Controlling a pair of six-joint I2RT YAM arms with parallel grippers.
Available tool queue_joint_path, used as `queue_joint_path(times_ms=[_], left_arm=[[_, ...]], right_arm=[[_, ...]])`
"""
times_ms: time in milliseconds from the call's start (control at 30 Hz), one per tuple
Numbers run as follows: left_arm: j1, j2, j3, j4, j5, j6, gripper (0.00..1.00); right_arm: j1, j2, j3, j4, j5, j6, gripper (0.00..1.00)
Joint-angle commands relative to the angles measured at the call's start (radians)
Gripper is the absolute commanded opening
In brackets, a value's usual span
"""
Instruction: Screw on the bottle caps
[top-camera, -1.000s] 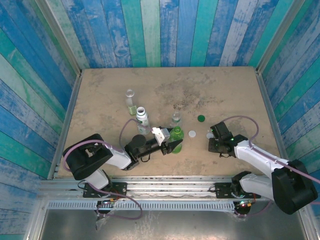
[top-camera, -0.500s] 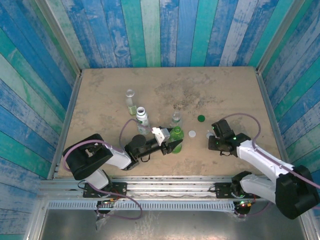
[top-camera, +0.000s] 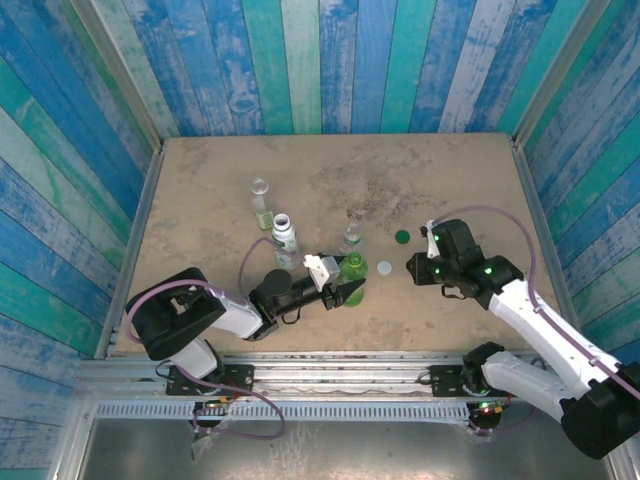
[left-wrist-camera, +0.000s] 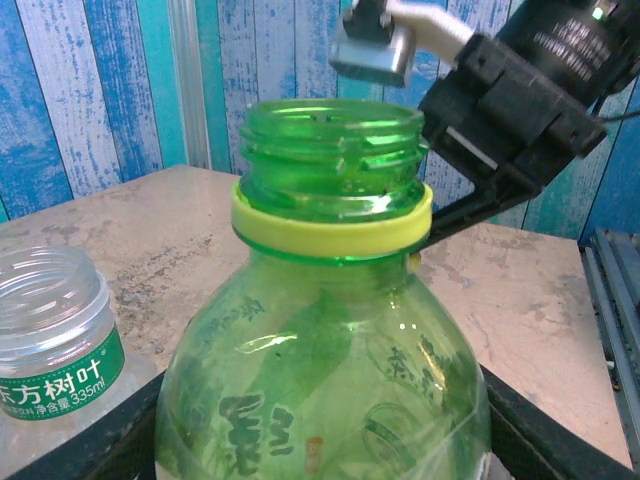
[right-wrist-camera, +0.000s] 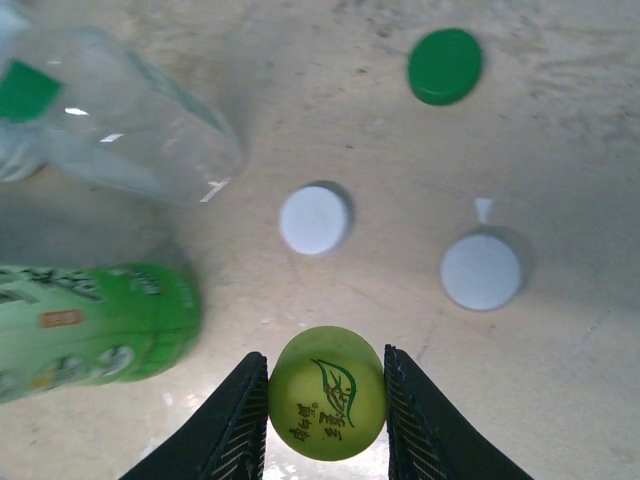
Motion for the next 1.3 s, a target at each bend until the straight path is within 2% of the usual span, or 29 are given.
queue_joint_path(times_ms=[0, 233, 333, 633, 867, 1267], left_arm=[[-0.003, 0.008, 0.001, 0.002, -0.012, 0.017, 0.64], [-0.003, 0.015, 0.003, 0.003, -0.012, 0.019, 0.64], [-0.003, 0.016, 0.004, 0.003, -0.011, 0.019, 0.64], [-0.002, 0.019, 0.004, 0.002, -0.003, 0.019, 0.64], [-0.003, 0.02, -0.001, 0.012, -0.005, 0.022, 0.63], [-0.002, 0.025, -0.004, 0.017, -0.007, 0.03, 0.63]], right_arm=[[0.037, -0.018, 0.069, -0.037, -0.039, -0.038, 0.33], [0.095, -0.015, 0.176, -0.019, -0.108, -0.053, 0.33], [0.178, 0.004, 0.233, -0.012, -0.104, -0.059, 0.33], [0.312, 0.158, 0.388, -0.043, -0.087, -0.074, 0.33], [0.326, 0.232, 0.433, -0.056, -0.112, -0.08, 0.32], [0.351, 0.303, 0.523, -0.199, -0.106, -0.145, 0.3]])
